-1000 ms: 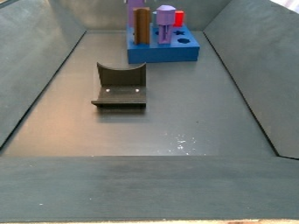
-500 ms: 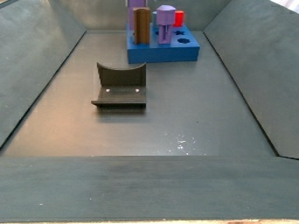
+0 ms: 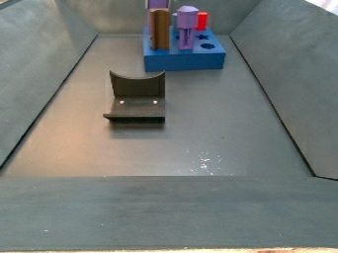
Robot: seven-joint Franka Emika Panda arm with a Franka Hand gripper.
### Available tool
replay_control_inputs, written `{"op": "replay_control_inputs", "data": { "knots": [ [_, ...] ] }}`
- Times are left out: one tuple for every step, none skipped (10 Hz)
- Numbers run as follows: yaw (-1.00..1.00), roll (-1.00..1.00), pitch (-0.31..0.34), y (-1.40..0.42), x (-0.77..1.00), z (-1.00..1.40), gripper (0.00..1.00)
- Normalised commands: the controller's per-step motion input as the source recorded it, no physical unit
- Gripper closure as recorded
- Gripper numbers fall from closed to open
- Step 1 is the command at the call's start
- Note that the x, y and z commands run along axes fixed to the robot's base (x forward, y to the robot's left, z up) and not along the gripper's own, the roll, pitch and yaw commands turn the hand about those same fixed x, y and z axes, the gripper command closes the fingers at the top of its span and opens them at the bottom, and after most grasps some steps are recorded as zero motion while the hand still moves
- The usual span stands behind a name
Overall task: Pick up the double-square object. Move to above the board. Insert the double-square object.
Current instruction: Insert the double-square object.
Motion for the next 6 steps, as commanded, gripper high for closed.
{"op": "replay_control_inputs", "data": {
  "knots": [
    [0.01,0.1,0.026,0.0,0.02,-0.09,1.0],
    [0.0,0.0,0.18,0.0,0.09,-0.07,1.0],
    [0.0,0.0,0.046,0.0,0.01,0.0,1.0],
    [0.0,0.0,0.051,0.0,0.0,-0.04,1.0],
    [0.0,0.0,0.291,0.0,0.03,-0.14,1.0],
    [0.0,0.09,0.397,0.0,0.09,-0.15,1.0]
  ]
}}
